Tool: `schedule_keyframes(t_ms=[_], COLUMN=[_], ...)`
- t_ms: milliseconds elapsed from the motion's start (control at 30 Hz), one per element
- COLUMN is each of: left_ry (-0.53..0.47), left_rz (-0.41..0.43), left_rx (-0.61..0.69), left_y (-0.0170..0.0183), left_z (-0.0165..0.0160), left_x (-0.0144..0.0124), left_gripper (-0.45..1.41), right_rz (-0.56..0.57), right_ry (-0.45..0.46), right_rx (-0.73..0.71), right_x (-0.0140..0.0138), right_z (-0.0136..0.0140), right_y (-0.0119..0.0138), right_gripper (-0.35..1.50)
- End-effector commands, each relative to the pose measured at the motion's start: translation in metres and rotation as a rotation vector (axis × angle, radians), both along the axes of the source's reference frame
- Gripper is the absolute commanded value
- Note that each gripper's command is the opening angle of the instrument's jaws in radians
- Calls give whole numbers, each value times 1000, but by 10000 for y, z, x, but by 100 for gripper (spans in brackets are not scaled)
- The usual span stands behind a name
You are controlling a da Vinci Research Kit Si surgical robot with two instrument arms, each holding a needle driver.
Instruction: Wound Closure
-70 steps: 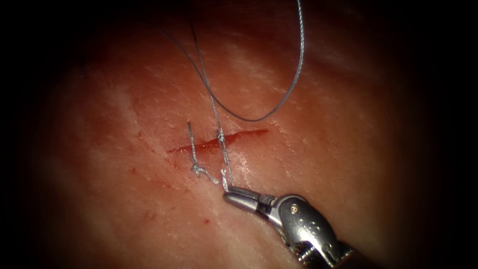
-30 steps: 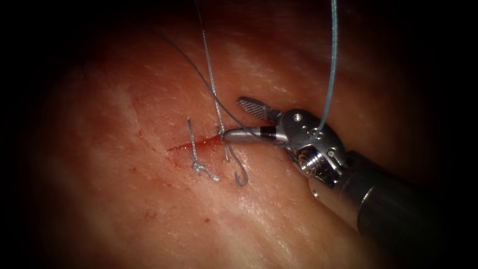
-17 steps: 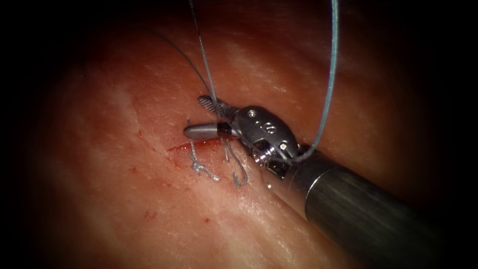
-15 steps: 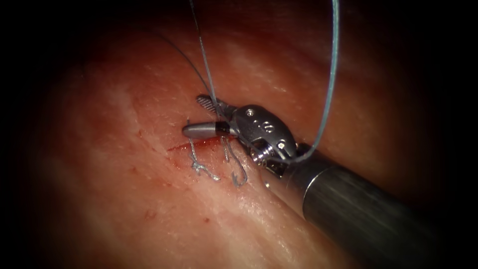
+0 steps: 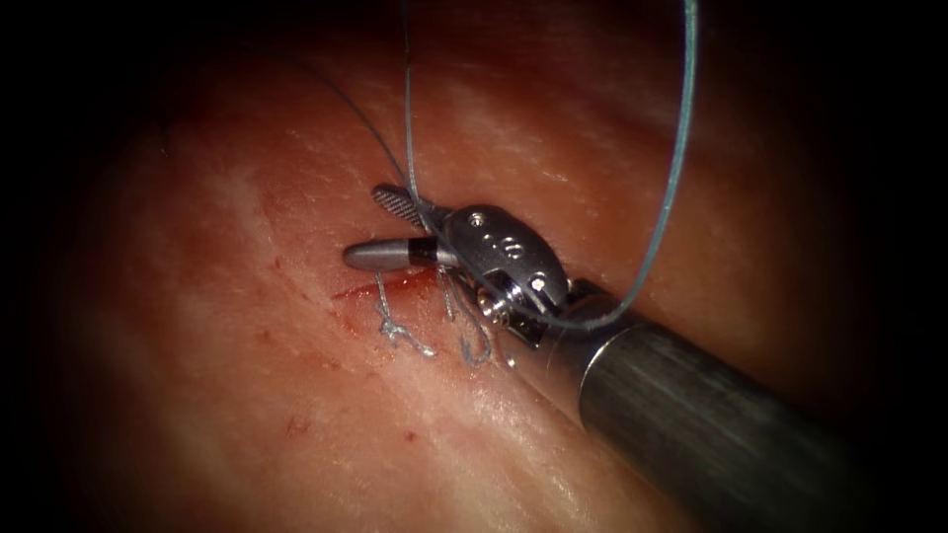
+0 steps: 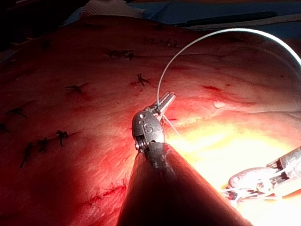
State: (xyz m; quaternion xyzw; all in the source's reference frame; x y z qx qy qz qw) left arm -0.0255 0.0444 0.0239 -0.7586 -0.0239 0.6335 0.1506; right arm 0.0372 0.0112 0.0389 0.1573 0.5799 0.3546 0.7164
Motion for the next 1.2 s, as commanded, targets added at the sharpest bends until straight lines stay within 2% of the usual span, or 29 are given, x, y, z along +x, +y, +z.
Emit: schedule_keyframes(t_ms=[33,433,467,533,567,600,633,867,900,933,967,1000,1033,1067,1100,1133,1200], left_ry=[-3,-25,-27,-29,-29,-30,-30,-35,-28,-18,0,12,22,29,44,88,106], left_rz=[1,12,12,13,13,13,13,19,16,11,4,0,-3,-3,-9,-26,-32], left_rx=[-5,-3,-2,-2,-2,-2,-2,-13,-16,-25,-32,-34,-38,-37,-47,-52,-59], left_y=[6,3,4,5,5,5,5,5,5,5,5,5,5,5,4,5,7], left_z=[1,-14,-14,-14,-14,-14,-14,-14,-14,-13,-12,-11,-10,-7,-4,5,15], left_x=[-4,-5,-6,-7,-7,-7,-7,1,4,7,13,17,22,28,32,41,46], left_gripper=[-45,-45,-45,-45,-45,-45,-45,-45,-45,-45,-45,-45,-45,-45,-45,-45,-45], right_rz=[3,-5,-6,-12,-18,-32,-42,-40,-31,-17,-3,4,4,0,-6,-4,45], right_ry=[2,11,11,17,22,35,43,47,47,45,36,37,42,44,47,50,42], right_rx=[-3,-2,-2,-1,-1,0,-1,-47,-48,-49,-56,-57,-62,-61,-64,-59,-59], right_x=[9,15,15,14,14,14,13,7,7,7,6,4,1,-3,-9,-27,-47], right_z=[3,2,2,1,1,0,0,-7,-8,-10,-12,-14,-17,-20,-23,-31,-39], right_y=[8,10,10,9,8,7,7,14,15,17,17,18,17,17,16,18,27], right_gripper=[116,118,113,89,62,-1,-35,-35,-11,56,104,121,131,133,133,131,131])
